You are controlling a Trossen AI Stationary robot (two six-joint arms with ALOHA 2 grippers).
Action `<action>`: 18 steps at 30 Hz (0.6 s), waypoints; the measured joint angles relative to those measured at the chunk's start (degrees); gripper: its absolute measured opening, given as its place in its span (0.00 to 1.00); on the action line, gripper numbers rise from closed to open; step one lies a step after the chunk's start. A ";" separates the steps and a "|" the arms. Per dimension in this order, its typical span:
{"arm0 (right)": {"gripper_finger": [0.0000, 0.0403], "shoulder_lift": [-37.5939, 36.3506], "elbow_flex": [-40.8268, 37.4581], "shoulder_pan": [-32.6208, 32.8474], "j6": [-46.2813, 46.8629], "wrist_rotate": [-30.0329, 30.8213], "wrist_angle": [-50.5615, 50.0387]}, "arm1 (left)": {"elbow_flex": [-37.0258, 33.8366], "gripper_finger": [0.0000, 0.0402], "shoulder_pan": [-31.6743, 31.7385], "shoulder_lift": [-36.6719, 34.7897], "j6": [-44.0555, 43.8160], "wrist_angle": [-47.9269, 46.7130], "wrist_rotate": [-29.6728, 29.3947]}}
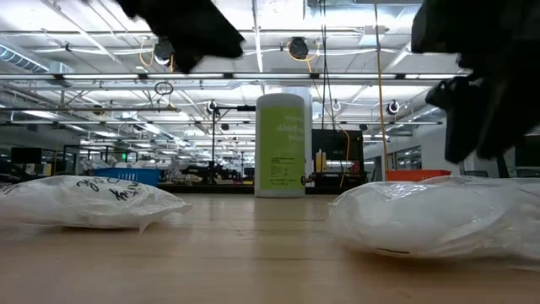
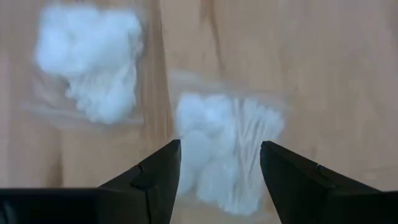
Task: Pick & Place Travel size toiletries
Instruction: Put the cotton pack into the green bin
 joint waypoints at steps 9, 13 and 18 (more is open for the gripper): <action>0.51 4.00 0.00 -1.87 4.25 -1.26 0.09 | -19.10 0.04 12.04 2.73 -2.92 41.86 17.77; 0.47 3.48 0.00 -2.07 4.92 -1.27 -0.21 | -20.56 0.01 12.64 2.83 -5.49 41.35 15.88; 0.32 3.12 0.04 -2.07 4.49 -1.97 0.11 | -20.57 0.06 12.51 2.81 -5.62 38.64 12.91</action>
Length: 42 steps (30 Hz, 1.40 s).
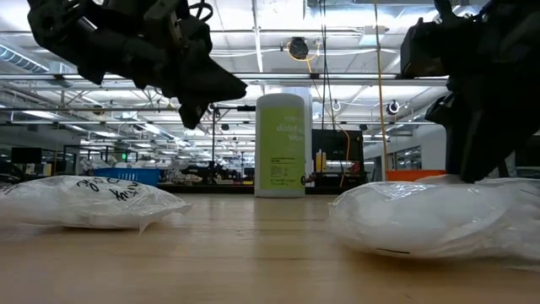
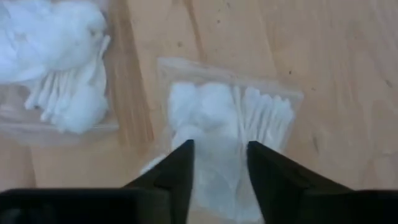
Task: Pick & Place Travel size toiletries
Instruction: Put the cotton pack into the green bin
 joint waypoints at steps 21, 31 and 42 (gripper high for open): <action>0.00 -11.54 1.07 1.09 -1.61 -14.87 -0.54 | 0.03 0.09 -0.02 -0.02 1.15 -3.54 -2.05; 0.00 -27.91 1.09 15.71 29.59 -18.55 -6.45 | 0.03 0.09 0.02 -0.04 2.34 -5.00 -2.46; 0.00 -26.44 -0.28 33.58 71.36 -15.47 -13.40 | 0.03 0.09 0.02 -0.04 3.17 -5.13 -2.48</action>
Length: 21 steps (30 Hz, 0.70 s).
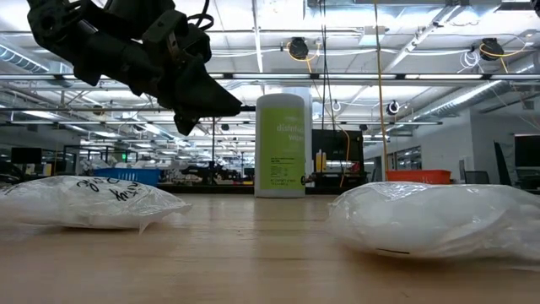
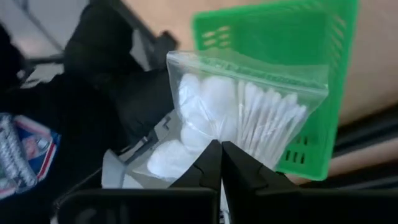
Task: Pick & Place Travel size toiletries
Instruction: Put the cotton pack into the green bin
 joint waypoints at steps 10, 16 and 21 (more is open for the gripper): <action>0.13 0.28 -6.83 1.47 6.40 -1.56 2.97 | 0.00 0.09 0.00 0.00 -0.45 0.02 0.02; 0.31 -0.65 -7.17 -0.16 5.72 -0.99 7.56 | 0.00 0.09 0.00 0.00 -0.52 0.02 0.02; 0.38 -2.79 -7.17 -2.66 -5.99 11.04 15.14 | 0.00 0.09 0.00 0.00 -0.50 0.02 0.02</action>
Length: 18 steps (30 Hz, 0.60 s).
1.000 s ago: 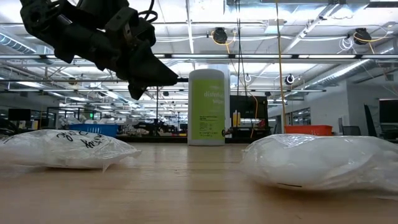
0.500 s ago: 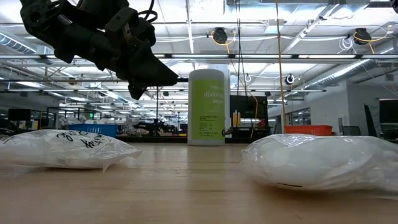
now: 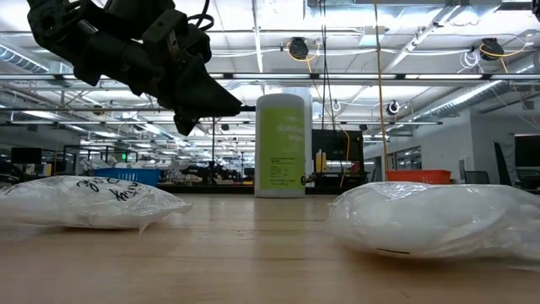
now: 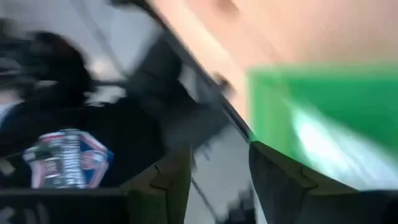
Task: Pick & Place Travel size toiletries
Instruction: Put the cotton pack into the green bin
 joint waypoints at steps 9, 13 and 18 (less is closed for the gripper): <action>0.38 1.80 0.00 -10.62 -54.65 22.69 20.75 | 0.00 0.09 0.00 0.00 0.00 0.00 0.02; 0.42 7.74 0.00 -16.32 -77.81 18.54 40.47 | 0.00 0.09 0.00 0.00 -0.07 -0.09 0.02; 0.55 16.28 3.73 -23.32 -80.32 7.17 44.43 | 0.00 0.09 0.00 0.00 -0.83 -0.38 0.04</action>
